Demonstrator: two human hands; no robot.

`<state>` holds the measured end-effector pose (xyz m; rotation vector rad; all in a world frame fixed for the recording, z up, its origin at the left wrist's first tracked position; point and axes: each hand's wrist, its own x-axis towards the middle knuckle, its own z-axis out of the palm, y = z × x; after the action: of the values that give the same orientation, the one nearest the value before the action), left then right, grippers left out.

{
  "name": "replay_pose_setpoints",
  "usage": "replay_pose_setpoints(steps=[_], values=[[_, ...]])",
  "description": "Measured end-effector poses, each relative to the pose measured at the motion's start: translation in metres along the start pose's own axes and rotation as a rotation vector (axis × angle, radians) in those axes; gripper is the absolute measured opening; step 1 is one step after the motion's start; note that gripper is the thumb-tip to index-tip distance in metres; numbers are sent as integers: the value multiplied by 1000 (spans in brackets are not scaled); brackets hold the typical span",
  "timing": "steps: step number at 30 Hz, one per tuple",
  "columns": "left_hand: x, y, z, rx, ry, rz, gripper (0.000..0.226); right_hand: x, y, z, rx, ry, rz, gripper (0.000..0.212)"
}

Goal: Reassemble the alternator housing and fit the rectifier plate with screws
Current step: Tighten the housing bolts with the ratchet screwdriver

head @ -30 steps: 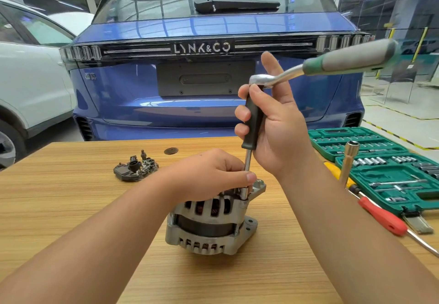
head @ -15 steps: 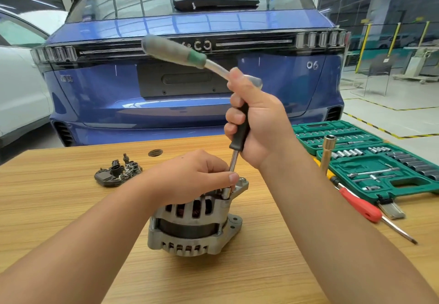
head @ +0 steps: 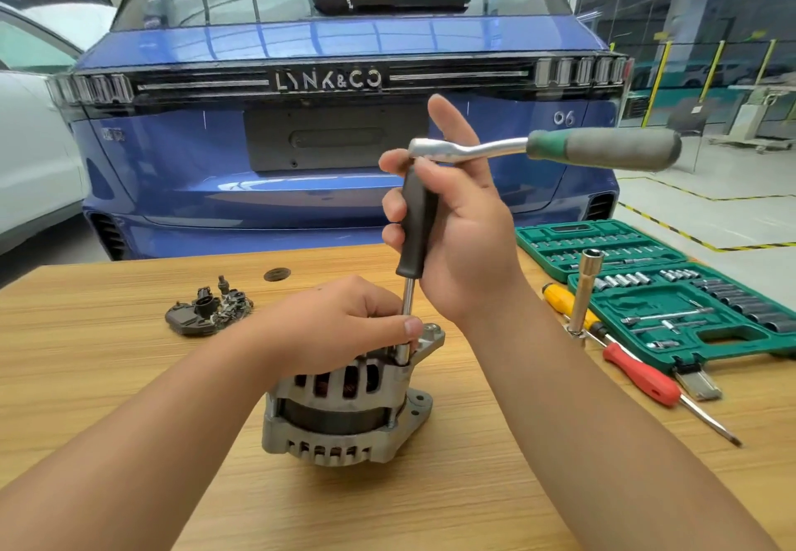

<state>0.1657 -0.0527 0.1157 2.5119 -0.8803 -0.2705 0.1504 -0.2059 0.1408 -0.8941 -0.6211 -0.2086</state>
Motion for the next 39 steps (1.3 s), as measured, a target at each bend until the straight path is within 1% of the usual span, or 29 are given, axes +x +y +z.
replay_pose_setpoints(steps=[4, 6, 7, 9, 10, 12, 14, 15, 16, 18, 19, 20, 21, 22, 25, 27, 29, 32, 34, 38, 39], values=[[-1, -4, 2, -18, 44, -8, 42, 3, 1, -7, 208, -149, 69, 47], [-3, -4, 2, -26, 64, -9, 46, 4, 2, -9, 254, -206, 103, 47], [-4, -4, 1, -27, 69, -11, 47, 4, 2, -9, 251, -207, 114, 46], [-4, -3, 2, -24, 69, -16, 45, 6, 2, -5, 190, -146, 128, 40], [-3, -2, 2, -23, 66, -17, 42, 6, 1, -2, 150, -94, 139, 33], [-1, 1, 3, -12, 49, -13, 35, 7, -1, 2, 20, 70, 138, 24], [0, 2, 4, 11, 30, -22, 32, 7, -4, 1, -134, 238, 130, 23], [0, 1, 5, 23, 27, -28, 33, 6, -6, 0, -162, 280, 162, 22], [-1, 1, 6, 37, 25, -26, 36, 6, -7, -2, -151, 273, 214, 20], [-3, 0, 6, 50, 27, -20, 39, 6, -10, -3, -52, 179, 321, 11], [-4, 0, 6, 45, 31, -20, 38, 5, -11, -1, 17, 140, 342, 5], [-4, 0, 5, 37, 35, -22, 37, 5, -11, 0, 82, 113, 330, 10], [-3, 0, 4, 25, 42, -27, 36, 4, -10, 1, 125, 94, 299, 21], [-2, 1, 4, 18, 47, -32, 35, 4, -7, 1, 124, 81, 251, 28], [1, 2, 4, 7, 63, -44, 38, 5, -1, 0, -91, 90, 70, 34], [3, 1, 4, 5, 64, -49, 42, 5, 2, -1, -158, 73, 13, 37], [3, 1, 4, 8, 68, -48, 41, 5, 3, -4, -83, 16, 16, 38], [3, -1, 4, 7, 74, -39, 37, 5, 1, -10, 114, -73, 95, 46], [4, -2, 4, 1, 74, -29, 35, 6, 0, -13, 195, -108, 133, 50], [4, -5, 4, -22, 61, -18, 38, 7, 1, -9, 151, -42, 146, 52], [4, -5, 4, -29, 61, -17, 39, 7, 0, -7, 132, -8, 154, 48]])
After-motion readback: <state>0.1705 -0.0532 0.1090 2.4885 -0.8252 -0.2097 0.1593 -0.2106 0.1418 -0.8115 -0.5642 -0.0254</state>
